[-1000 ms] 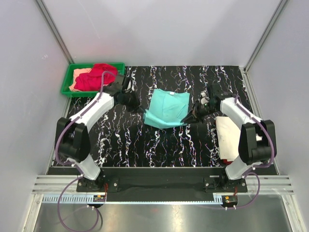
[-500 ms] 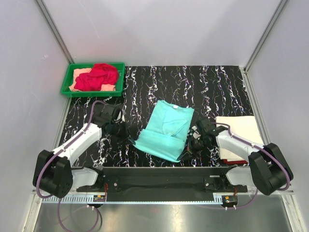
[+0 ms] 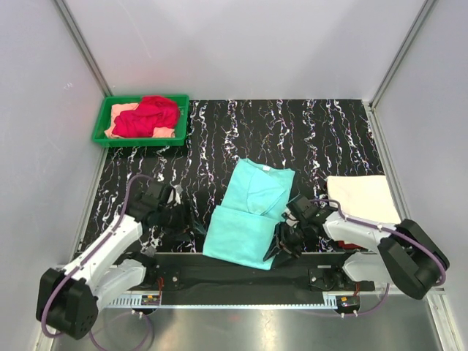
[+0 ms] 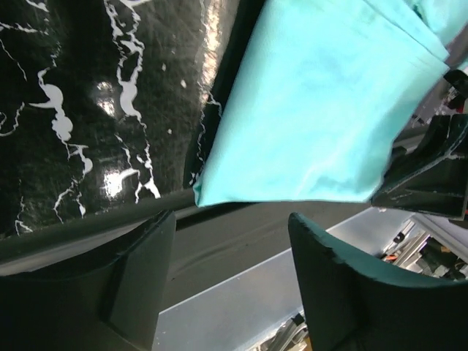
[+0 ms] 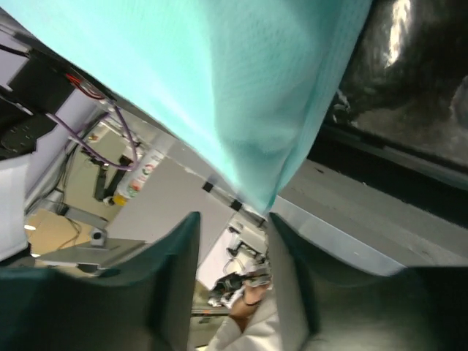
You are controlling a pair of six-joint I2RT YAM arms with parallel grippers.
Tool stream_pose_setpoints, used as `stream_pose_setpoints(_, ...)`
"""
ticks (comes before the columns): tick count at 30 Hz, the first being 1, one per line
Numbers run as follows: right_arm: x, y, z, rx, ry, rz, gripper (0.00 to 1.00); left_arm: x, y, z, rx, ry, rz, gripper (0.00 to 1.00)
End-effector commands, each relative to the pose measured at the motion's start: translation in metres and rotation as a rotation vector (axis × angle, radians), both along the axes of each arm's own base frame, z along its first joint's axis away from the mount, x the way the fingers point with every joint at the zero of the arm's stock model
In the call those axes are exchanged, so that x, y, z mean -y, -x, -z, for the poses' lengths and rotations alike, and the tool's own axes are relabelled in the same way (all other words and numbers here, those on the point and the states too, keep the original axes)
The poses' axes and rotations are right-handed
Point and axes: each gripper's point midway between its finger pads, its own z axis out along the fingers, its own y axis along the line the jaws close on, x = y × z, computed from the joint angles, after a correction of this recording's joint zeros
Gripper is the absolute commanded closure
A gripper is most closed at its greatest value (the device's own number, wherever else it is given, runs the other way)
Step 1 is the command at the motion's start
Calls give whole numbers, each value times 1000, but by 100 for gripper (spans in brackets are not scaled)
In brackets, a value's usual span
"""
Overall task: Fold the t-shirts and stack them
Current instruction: Fold the tshirt
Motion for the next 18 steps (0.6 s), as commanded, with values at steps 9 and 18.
stream_pose_setpoints(9, 36, -112, -17, 313, 99, 156, 30, 34, -104, -44, 321, 28, 159, 24)
stream_pose_setpoints(18, 61, -199, 4, 422, 329, 47, 30, 59, -153, -4, 267, 26, 313, 24)
